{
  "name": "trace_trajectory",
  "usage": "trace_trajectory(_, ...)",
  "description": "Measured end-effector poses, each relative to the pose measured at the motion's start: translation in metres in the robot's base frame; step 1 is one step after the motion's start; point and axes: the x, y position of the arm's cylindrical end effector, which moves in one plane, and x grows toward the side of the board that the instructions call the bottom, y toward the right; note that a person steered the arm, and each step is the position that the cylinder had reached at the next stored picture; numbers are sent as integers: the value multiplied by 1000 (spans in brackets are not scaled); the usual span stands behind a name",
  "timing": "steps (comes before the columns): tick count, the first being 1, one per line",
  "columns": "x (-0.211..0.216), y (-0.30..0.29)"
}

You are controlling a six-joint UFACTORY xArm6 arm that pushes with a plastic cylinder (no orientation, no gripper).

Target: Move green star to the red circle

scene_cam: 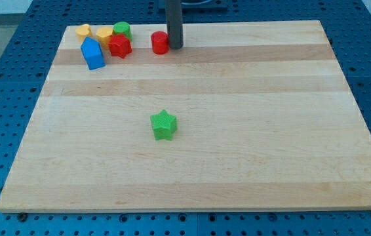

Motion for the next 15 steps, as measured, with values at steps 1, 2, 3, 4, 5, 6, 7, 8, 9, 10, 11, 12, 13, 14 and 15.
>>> trace_trajectory(1,-4,-21)
trace_trajectory(2,-4,-36)
trace_trajectory(3,-4,-45)
trace_trajectory(4,-1,-40)
trace_trajectory(5,11,-16)
trace_trajectory(6,37,21)
trace_trajectory(7,82,43)
trace_trajectory(8,133,47)
trace_trajectory(9,185,49)
trace_trajectory(10,232,49)
trace_trajectory(11,249,35)
trace_trajectory(12,245,-3)
trace_trajectory(13,229,-38)
trace_trajectory(14,213,-68)
trace_trajectory(15,201,-72)
